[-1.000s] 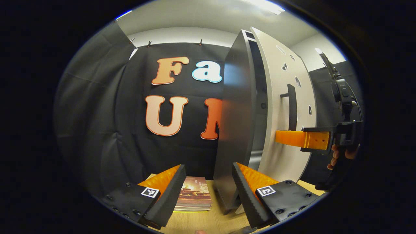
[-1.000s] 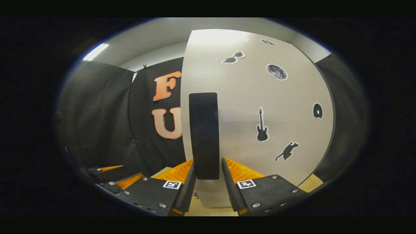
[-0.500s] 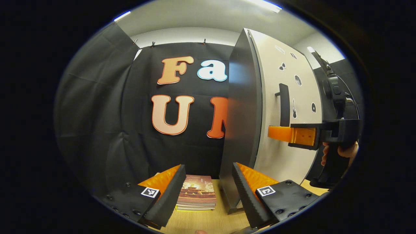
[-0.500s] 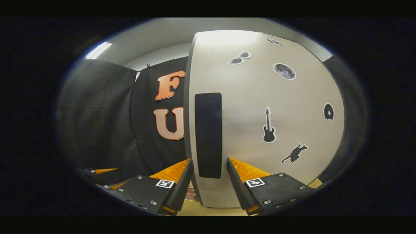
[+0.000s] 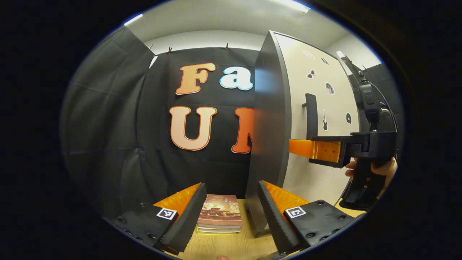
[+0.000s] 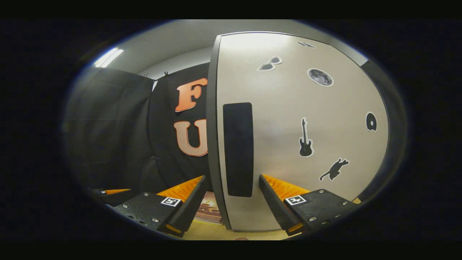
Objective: Open the cabinet door with the right hand, grasp the bottle in the cabinet with the left hand and place it on the coaster, then close the cabinet door with the right hand.
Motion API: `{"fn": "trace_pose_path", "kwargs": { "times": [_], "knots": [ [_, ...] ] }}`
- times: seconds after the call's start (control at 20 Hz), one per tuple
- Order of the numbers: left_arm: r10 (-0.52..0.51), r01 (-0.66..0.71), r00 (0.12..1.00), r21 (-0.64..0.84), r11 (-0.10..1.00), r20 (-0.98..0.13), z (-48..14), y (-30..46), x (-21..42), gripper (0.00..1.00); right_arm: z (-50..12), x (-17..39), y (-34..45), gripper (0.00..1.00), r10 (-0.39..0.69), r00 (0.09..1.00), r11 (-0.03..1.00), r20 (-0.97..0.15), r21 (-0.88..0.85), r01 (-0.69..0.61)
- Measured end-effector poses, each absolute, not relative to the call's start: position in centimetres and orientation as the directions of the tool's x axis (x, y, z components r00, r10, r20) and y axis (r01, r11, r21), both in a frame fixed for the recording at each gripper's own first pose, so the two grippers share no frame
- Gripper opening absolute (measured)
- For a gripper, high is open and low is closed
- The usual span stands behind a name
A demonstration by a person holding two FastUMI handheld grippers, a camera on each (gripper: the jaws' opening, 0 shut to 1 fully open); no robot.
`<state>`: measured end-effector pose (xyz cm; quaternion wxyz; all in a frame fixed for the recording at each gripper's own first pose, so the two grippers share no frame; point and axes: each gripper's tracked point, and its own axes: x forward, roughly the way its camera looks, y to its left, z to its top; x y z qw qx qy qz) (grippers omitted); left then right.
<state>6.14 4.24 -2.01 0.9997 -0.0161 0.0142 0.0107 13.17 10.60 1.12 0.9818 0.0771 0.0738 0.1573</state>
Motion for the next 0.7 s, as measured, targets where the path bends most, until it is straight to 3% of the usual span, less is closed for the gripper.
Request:
{"fn": "trace_pose_path", "kwargs": {
  "times": [0.15,0.7],
  "knots": [
    [0.027,-0.027,0.999,-0.027,0.999,-0.026,-1.7,4.2,6.0,0.93,1.5,14.0,11.3,0.95,0.324,0.938,0.938,-0.125,0.170,-0.301],
    [0.058,-0.058,0.998,-0.009,0.998,-0.005,-0.1,2.8,4.7,0.93,3.0,8.1,8.1,0.92,0.325,0.941,0.939,-0.097,0.155,-0.308]
  ]
}}
